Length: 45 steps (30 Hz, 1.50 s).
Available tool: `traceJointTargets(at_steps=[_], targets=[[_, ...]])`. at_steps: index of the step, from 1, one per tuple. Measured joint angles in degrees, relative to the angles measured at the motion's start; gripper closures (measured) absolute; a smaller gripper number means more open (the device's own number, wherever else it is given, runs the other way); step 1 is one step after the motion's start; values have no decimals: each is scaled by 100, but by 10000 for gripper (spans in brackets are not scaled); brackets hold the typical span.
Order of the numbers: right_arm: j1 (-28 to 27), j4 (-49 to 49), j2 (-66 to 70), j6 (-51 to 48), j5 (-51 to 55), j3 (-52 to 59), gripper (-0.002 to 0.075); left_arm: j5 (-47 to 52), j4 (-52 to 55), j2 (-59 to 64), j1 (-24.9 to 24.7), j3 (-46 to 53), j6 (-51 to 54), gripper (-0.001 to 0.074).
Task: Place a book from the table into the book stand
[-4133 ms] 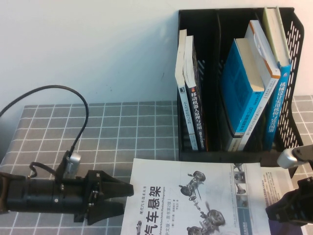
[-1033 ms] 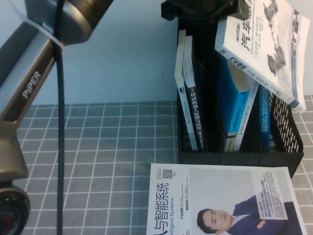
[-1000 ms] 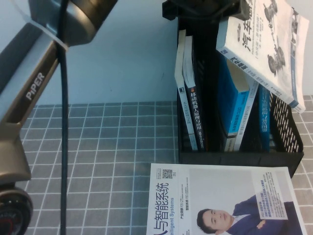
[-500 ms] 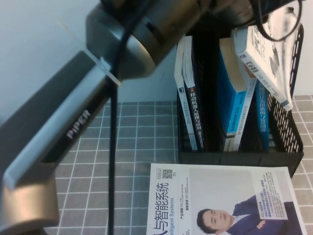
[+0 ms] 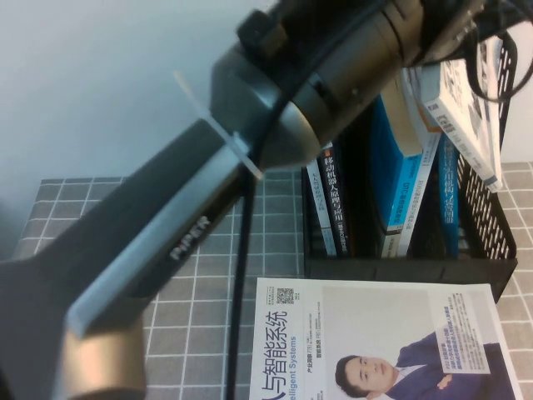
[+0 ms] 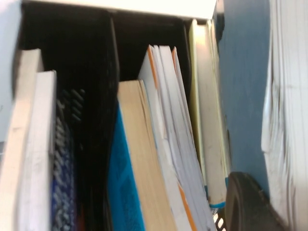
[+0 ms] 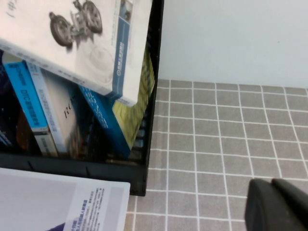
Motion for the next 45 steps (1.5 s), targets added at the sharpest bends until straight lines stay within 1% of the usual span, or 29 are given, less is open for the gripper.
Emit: traceJointTargets(at_steps=[4,10,13,17,19,20,23,24,26,27,29,31,32,33,35,36,38,41,45], targets=[[0,0,0,-24,0,0,729,-234,-51,278,0,0,97,624],[0,57,0,-24,0,0,729,-456,-186,624,0,0,594,624],[0,206,9,-46,0,0,729,-502,-197,731,0,0,667,624],[0,618,9,-354,39,0,729,-601,-187,805,0,0,758,622],[0,863,9,-594,117,0,729,-678,-213,828,0,0,842,589],[0,1002,9,-744,169,0,729,-766,-224,852,0,0,894,552],[0,1403,9,-1118,231,106,729,-941,-292,863,50,0,960,394],[0,1512,9,-1179,240,184,729,-990,-292,863,60,-4,970,355],[0,1665,9,-1233,261,374,729,-1051,-247,863,74,-4,980,323],[0,1709,9,-1266,261,507,729,-1090,-189,863,85,-4,1023,324],[0,1758,9,-1293,200,819,729,-1131,-74,851,85,-4,1074,358],[0,1821,37,-1337,-22,1228,729,-1140,101,760,85,-4,1112,430],[0,1914,88,-1391,-211,1475,729,-1140,206,691,85,-4,1176,484],[0,2084,165,-1495,-435,1758,729,-1140,294,598,85,-4,1242,556],[0,2631,395,-1940,-883,2099,729,-1140,435,380,85,-4,1433,650],[0,3062,573,-2318,-1061,2222,729,-1126,465,237,85,-4,1535,680],[0,4076,1010,-3199,-1276,2298,729,-1035,474,-70,85,-14,1678,710],[0,5721,1703,-4834,-1566,2258,729,-800,486,-500,85,-51,1991,728],[0,7745,2684,-7052,-2017,1966,729,-24,509,-1002,85,-59,2553,734]])
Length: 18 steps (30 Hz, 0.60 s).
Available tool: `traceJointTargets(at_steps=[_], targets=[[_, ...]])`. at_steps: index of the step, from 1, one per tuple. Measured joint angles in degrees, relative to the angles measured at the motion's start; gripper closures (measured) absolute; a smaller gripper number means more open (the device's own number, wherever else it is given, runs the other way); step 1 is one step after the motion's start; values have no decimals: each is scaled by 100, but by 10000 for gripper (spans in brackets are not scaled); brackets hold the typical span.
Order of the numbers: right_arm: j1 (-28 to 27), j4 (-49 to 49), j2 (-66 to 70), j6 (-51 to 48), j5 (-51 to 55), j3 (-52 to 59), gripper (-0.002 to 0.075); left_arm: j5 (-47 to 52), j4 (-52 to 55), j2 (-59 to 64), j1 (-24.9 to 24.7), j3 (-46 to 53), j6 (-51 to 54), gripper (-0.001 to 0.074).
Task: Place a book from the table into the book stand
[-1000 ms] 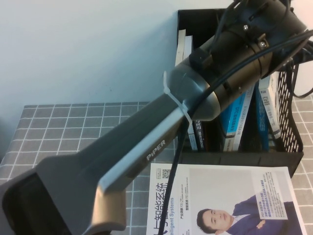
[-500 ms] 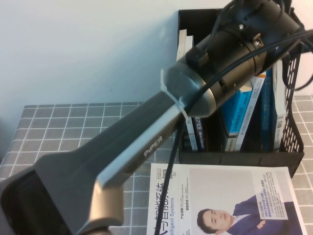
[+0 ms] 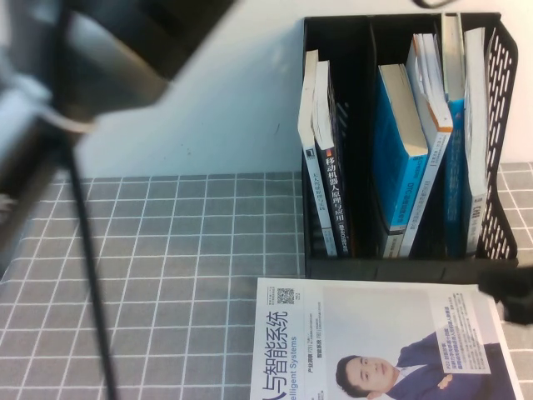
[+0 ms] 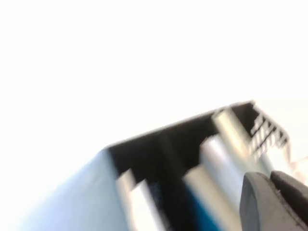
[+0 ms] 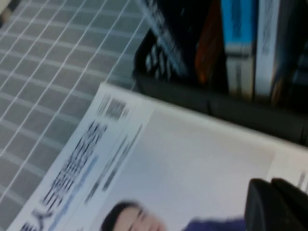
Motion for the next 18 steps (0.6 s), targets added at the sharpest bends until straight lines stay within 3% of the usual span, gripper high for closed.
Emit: traceJointTargets(at_steps=[3,7,18], targets=[[0,1047,755,-973,-177,-319,729,820,-11,-250,0,0,349,734],[0,1775,1488,-1755,-193,-816,729,1188,-65,-368,0,0,513,734],[46,2048,2340,-2317,-495,-2401,729,1188,-505,-611,0,0,653,734]])
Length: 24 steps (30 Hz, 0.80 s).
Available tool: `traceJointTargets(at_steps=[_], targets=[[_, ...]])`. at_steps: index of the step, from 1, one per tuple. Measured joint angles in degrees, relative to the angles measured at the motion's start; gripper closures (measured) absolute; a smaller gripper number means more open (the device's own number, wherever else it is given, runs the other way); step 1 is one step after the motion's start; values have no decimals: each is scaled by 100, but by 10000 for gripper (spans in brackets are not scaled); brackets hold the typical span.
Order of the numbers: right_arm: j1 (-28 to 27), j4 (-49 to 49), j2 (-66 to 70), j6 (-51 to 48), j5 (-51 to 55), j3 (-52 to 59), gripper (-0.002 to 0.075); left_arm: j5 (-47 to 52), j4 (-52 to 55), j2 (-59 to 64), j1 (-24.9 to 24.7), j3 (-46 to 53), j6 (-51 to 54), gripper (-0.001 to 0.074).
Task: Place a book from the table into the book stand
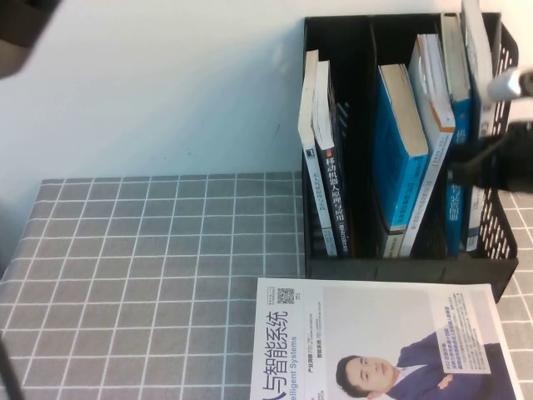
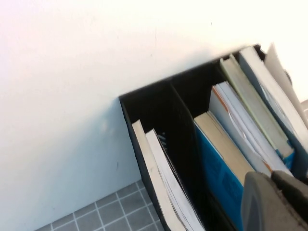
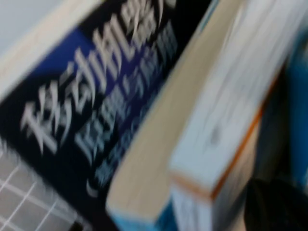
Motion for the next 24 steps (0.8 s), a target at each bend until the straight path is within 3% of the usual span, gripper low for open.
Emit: traceJointTargets(at_steps=[7,11,17,21,24], targets=[[0,-45,9,-38,281,-299,729,0,-216,-384,0,14,578,734],[0,-817,9,283,595,-299,729,0,-774,-794,0,414,1310,734],[-10,-2111,9,390,641,-299,729,0,-1360,-1825,0,1584,1868,735],[-246,-2186,135,390,391,-437,729,0,-1464,-2647,0,2533,1912,736],[-566,-2087,423,414,1092,-718,729,0,-1627,-3257,0,3272,1852,736]])
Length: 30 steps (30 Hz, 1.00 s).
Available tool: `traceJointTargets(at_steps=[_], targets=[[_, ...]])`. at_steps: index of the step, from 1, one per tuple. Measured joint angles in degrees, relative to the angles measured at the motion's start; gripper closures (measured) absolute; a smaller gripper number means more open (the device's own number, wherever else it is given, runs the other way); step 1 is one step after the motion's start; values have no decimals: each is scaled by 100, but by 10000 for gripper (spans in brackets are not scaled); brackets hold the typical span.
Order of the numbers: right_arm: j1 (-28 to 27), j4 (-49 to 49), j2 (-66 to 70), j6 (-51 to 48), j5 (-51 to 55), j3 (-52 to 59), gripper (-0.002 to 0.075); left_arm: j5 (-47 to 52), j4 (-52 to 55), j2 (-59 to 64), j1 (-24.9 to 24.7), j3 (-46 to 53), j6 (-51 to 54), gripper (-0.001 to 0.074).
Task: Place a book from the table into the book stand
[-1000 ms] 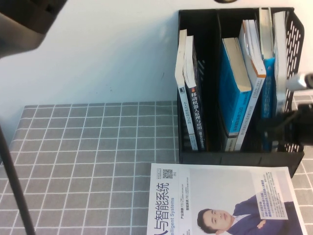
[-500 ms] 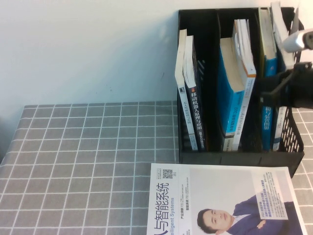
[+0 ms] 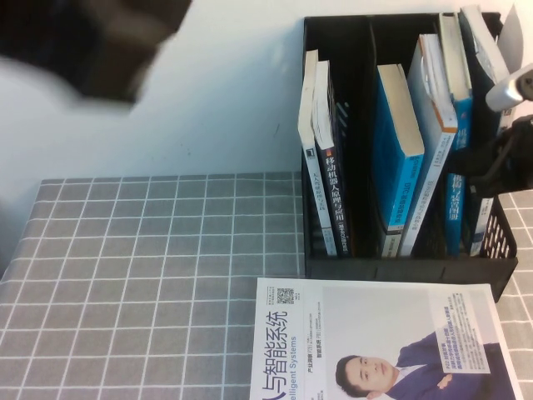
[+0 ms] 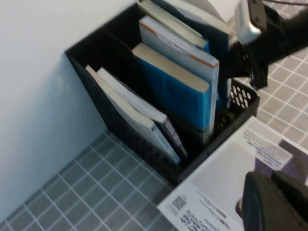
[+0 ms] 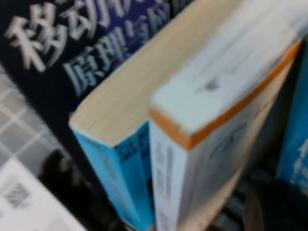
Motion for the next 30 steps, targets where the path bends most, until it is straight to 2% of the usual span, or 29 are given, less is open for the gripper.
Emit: traceJointTargets(at_steps=[4,10,17,21,23,26,30], targets=[[-273,72,415,131,870,-358,729,9,-248,-785,0,1098,-63,736],[-334,94,546,178,1312,-411,729,9,-277,-1785,0,2698,-78,736],[-345,-23,546,370,1990,-451,729,-339,491,-2705,0,4211,-654,736],[-345,-595,443,735,2436,-451,729,-534,1310,-3105,35,4746,-1325,736],[-345,-977,328,945,2673,-451,729,-634,1570,-3328,200,4998,-1604,736],[-345,-1563,82,1497,2948,-451,729,-688,1950,-3701,709,5237,-1842,736],[-345,-2291,-346,2240,3367,-451,729,-667,2229,-4161,1767,5445,-1978,736]])
